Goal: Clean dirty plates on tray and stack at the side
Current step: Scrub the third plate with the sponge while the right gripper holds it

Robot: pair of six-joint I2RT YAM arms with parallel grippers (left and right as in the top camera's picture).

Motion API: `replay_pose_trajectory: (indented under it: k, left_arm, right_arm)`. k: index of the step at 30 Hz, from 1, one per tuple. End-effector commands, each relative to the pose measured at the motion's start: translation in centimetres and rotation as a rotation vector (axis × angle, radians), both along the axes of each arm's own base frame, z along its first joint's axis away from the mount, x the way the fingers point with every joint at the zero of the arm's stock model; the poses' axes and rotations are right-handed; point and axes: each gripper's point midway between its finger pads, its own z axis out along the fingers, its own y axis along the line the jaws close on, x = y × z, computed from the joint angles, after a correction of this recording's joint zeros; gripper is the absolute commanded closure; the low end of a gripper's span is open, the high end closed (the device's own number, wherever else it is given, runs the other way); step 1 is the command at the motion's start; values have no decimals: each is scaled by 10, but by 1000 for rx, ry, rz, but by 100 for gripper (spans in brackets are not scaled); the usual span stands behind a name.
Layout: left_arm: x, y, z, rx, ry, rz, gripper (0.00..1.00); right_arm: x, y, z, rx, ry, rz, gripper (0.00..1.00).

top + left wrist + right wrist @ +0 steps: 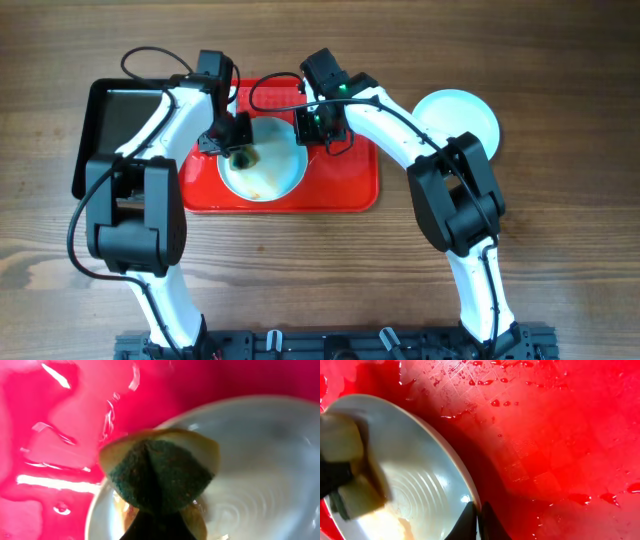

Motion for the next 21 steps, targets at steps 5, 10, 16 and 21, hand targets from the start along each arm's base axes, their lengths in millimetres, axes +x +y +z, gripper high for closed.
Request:
replay_pose_trajectory:
  k: [5,10,16,21]
  left_arm:
    - [-43,-55,5,-335,131,-209,96]
    - [-34,-31,-5,-183,131,-72,96]
    - [-25,8,-13,49,120,208,96]
    - [-17,6,-13,35,91,241,96]
  right_arm:
    - [4,1,-10,-1,-2,-2,96]
    - [22,12,-4,46,-81,-2,94]
    - [40,24,-20,98,-126,-27,72]
    - [34,50,-12,239,-133,94,61]
